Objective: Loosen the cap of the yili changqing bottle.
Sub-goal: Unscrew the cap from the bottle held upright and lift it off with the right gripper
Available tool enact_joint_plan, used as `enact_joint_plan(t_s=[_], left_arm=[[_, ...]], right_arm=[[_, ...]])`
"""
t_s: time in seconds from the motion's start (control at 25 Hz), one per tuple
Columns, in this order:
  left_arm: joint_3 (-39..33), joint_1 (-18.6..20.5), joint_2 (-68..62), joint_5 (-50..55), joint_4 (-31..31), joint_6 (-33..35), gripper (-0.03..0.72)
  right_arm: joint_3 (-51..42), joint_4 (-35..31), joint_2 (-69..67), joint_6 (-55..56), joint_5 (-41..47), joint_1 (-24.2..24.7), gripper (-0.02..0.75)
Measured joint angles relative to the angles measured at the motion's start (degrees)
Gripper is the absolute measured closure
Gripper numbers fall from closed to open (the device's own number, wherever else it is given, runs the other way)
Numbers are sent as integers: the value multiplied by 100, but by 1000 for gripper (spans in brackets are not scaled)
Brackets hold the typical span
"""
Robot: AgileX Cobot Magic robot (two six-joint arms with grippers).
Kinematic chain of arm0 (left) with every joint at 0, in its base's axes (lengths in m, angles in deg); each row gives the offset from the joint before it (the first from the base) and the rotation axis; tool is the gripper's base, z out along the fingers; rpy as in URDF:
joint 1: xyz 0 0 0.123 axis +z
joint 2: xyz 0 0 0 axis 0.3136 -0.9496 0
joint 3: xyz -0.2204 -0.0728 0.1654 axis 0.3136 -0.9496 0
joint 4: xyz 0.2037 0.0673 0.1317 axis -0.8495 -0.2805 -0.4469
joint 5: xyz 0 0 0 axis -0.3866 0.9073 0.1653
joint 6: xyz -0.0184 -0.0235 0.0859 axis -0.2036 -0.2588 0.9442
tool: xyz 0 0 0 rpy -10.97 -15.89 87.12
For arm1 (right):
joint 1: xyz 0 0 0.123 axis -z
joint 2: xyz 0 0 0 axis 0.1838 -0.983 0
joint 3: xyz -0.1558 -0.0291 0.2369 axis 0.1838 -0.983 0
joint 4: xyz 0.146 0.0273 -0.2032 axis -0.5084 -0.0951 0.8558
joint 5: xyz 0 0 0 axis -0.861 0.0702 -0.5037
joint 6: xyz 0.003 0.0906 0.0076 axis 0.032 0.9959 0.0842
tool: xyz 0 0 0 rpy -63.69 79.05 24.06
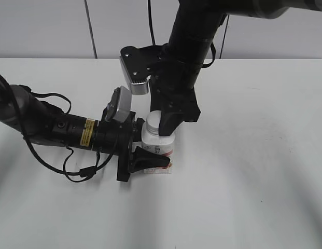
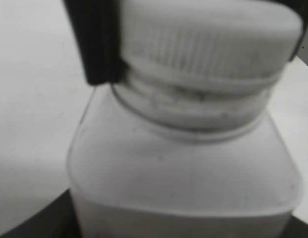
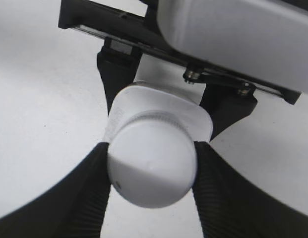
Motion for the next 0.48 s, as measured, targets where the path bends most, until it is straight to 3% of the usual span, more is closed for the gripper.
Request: enact_joint_plan(t_s=[0.48], left_arm=[[0,0,0,6,-13,-45,268]], right_arm=[[4,-116,152,-5,0,-5,339]])
